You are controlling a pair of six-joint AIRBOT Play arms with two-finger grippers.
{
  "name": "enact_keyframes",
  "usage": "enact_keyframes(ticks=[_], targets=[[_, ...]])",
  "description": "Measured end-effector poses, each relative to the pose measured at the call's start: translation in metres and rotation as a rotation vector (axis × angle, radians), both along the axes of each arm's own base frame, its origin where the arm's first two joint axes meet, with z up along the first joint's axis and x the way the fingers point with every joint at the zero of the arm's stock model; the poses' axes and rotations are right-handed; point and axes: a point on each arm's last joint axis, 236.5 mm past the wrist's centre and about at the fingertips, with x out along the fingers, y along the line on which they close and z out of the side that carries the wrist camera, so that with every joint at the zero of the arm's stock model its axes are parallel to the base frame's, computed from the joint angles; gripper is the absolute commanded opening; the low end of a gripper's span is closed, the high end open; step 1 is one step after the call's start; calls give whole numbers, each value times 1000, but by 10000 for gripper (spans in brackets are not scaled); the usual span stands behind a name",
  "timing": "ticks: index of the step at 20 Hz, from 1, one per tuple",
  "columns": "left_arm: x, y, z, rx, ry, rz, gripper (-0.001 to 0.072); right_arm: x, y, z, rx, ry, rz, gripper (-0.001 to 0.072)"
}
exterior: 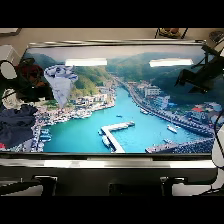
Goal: Fold the clothes and pants, and hang the long-sleeved shirts on hangers.
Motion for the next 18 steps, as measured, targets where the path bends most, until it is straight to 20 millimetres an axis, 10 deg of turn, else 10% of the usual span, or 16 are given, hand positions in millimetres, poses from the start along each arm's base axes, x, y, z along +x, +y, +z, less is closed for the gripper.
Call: enact_keyframes(ticks=[18], targets=[[7, 0, 1, -1, -29, 0, 711, 7, -1, 2, -1, -31, -15, 693]])
